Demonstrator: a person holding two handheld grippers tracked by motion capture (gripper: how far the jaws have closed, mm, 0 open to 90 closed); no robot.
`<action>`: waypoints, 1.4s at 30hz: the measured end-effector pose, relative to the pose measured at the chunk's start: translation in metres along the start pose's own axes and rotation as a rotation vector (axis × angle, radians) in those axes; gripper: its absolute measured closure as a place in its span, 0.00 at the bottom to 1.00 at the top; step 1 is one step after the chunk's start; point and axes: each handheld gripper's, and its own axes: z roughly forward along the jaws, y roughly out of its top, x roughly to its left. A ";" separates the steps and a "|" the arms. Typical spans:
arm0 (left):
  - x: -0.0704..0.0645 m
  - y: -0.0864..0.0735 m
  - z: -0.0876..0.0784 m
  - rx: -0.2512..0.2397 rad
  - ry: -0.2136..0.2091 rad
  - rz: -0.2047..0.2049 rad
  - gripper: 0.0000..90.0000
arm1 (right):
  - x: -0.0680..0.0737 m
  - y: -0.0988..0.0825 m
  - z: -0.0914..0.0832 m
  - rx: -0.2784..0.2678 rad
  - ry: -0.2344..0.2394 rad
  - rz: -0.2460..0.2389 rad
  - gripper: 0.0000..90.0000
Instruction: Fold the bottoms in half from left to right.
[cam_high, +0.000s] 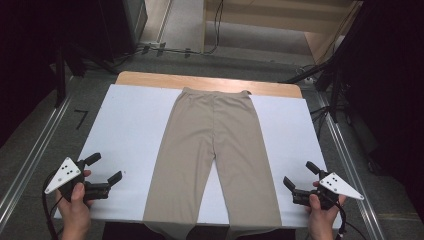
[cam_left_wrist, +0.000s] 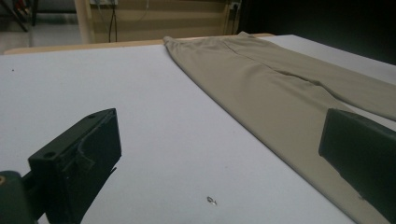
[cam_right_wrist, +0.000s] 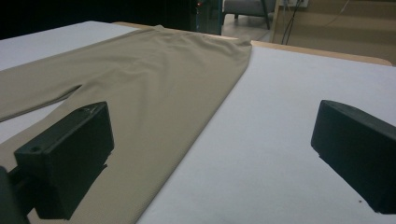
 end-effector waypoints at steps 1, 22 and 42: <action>0.000 0.000 0.000 0.000 0.000 0.000 0.00 | 0.000 0.000 0.000 -0.001 0.003 0.002 0.00; -0.011 0.083 0.052 0.019 -0.123 0.071 0.00 | 0.016 0.020 -0.005 -0.008 0.027 0.030 0.00; 0.014 0.124 0.189 0.119 -0.190 0.022 0.00 | 0.042 0.031 -0.004 0.020 0.133 -0.032 0.00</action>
